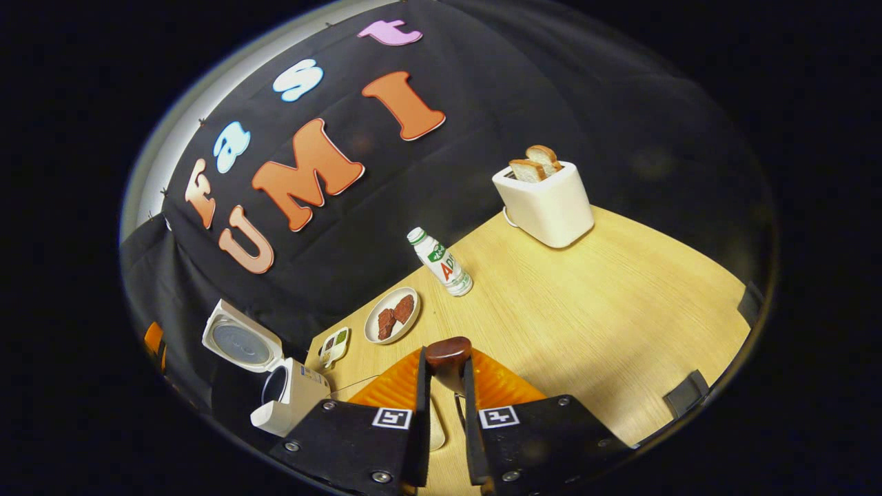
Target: Close the left gripper, press the button to open the rice cooker; take a wooden spoon from the chopstick holder with the right hand, scoop a spoonful of rice and pour it into the rice cooker, then put the wooden spoon back into the chopstick holder.
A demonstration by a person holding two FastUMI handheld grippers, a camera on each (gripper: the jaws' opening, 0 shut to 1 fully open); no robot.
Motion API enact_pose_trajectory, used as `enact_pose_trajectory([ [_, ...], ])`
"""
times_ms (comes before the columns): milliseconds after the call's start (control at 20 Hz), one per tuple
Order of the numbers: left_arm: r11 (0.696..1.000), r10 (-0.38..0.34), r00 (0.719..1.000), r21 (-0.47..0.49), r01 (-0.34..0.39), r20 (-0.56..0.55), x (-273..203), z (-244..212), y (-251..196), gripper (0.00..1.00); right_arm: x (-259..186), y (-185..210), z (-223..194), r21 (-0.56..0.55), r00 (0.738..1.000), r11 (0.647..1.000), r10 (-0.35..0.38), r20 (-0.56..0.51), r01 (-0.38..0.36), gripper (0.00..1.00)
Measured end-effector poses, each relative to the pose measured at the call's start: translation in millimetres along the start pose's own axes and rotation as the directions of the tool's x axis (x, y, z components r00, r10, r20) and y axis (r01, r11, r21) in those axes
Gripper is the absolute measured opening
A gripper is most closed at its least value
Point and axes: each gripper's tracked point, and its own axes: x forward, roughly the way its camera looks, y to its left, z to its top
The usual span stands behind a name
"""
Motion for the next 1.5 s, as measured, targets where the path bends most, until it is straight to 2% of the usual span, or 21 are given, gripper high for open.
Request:
enact_pose_trajectory([
  [250,1.000,-0.017,1.000,0.011,0.017,-0.007,10,-1,-15,0.94,2,-13,-6,0.056,1.000,0.998,0.026,0.008,-0.026,0.23],
  [400,1.000,-0.021,1.000,0.012,0.021,0.002,16,4,-18,0.94,0,-17,-1,0.068,0.999,0.997,0.030,0.014,-0.031,0.28],
  [450,1.000,-0.022,1.000,0.012,0.022,0.005,19,5,-18,0.94,0,-20,0,0.058,1.000,0.998,0.019,0.009,-0.020,0.24],
  [550,1.000,-0.017,1.000,0.017,0.017,0.014,24,8,-14,0.94,1,-31,-1,0.019,1.000,1.000,-0.021,0.001,0.021,0.37],
  [600,1.000,-0.016,1.000,0.019,0.016,0.021,27,11,-12,0.94,0,-34,3,-0.001,0.999,0.999,-0.038,0.001,0.038,0.52],
  [650,1.000,-0.010,1.000,0.024,0.009,0.029,30,14,-9,0.94,-2,-38,9,-0.021,0.999,0.998,-0.052,0.008,0.052,0.49],
  [700,1.000,0.000,1.000,0.024,0.000,0.031,33,16,-4,0.94,-5,-40,13,-0.039,0.998,0.997,-0.067,0.010,0.068,0.52],
  [900,0.999,0.025,1.000,-0.039,-0.024,0.014,45,19,15,0.94,-24,-40,59,-0.143,0.990,0.983,-0.100,0.101,0.114,0.71],
  [950,0.999,0.034,0.999,-0.043,-0.033,0.015,49,22,23,0.94,-30,-37,70,-0.166,0.987,0.979,-0.100,0.125,0.121,0.76],
  [1150,0.997,0.049,0.999,-0.062,-0.050,-0.012,69,34,43,0.94,-46,-8,120,-0.245,0.972,0.959,-0.089,0.216,0.142,0.82],
  [1500,0.993,0.106,0.991,-0.040,-0.110,-0.078,136,46,98,0.94,-80,71,179,-0.362,0.936,0.925,0.018,0.353,0.119,0.90],
])
